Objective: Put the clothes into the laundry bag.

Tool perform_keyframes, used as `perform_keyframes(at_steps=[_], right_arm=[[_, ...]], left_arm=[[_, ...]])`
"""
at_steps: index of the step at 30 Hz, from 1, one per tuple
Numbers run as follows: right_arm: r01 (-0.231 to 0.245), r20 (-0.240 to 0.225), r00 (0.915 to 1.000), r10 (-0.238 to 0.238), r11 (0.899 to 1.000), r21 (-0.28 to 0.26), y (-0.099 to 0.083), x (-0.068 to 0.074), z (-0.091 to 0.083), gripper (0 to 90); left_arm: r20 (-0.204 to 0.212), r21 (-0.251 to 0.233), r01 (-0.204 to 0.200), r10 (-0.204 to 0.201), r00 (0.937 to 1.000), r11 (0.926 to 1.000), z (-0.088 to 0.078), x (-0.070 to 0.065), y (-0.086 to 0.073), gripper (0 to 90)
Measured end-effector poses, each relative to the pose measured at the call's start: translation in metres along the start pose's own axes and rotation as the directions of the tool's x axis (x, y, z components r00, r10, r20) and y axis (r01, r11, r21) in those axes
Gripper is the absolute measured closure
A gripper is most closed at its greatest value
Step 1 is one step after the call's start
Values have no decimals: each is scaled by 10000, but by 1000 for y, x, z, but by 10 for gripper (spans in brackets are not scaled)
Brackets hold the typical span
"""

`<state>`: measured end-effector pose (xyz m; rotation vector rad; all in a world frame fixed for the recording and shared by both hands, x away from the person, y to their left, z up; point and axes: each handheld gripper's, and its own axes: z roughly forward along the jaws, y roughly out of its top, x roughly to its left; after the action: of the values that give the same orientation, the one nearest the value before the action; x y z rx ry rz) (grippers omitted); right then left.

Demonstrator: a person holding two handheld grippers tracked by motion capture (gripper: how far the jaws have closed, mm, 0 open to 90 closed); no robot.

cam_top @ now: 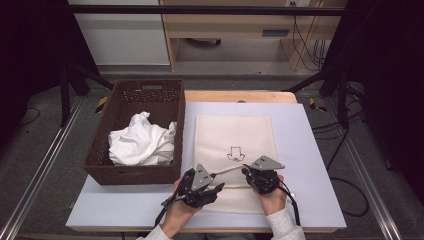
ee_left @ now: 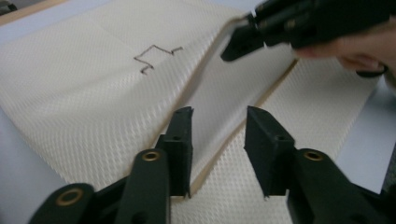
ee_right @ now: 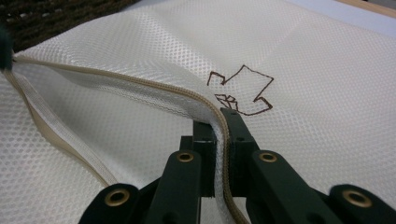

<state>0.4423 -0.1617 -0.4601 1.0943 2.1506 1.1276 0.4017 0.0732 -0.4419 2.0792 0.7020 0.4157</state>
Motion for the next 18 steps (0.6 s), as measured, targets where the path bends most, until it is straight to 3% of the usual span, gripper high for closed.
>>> perform_keyframes(at_steps=[3, 6, 13, 18], right_arm=[[-122, -16, 9999, 121, 9998, -164, 1, -1, -2, 858], [-286, -106, 9995, 281, 9983, -504, 5, -3, -6, 858], [-474, -163, 9988, 459, 9927, -1105, 15, -7, -14, 856], [-442, -124, 9990, 429, 9886, -1440, 25, -9, -19, 856]], left_arm=[[172, 92, 57, -59, 9998, 9999, 1, -2, -9, 749], [144, 542, -54, 46, 9999, 9985, 11, -4, -22, 811], [124, 1189, -186, 173, 9998, 9927, 25, -6, -33, 839], [77, 1200, -232, 225, 9997, 9925, 25, -7, -33, 839]])
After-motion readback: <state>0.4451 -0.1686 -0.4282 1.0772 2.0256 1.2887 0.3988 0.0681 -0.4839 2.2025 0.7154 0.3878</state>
